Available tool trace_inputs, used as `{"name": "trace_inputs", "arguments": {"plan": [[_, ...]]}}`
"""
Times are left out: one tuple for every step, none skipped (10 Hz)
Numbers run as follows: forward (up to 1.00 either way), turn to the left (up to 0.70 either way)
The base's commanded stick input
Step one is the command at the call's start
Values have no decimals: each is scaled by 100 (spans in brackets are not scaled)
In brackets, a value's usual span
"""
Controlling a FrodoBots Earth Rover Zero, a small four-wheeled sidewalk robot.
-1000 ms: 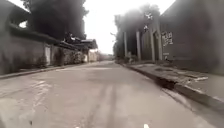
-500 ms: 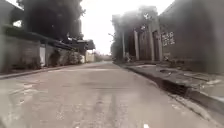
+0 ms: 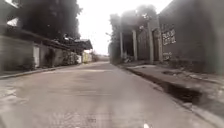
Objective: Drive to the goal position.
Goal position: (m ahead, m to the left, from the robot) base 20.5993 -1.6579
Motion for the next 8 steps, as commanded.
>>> {"name": "trace_inputs", "arguments": {"plan": [[85,0],[85,0],[85,0],[85,0],[85,0],[85,0],[85,0],[85,0]]}}
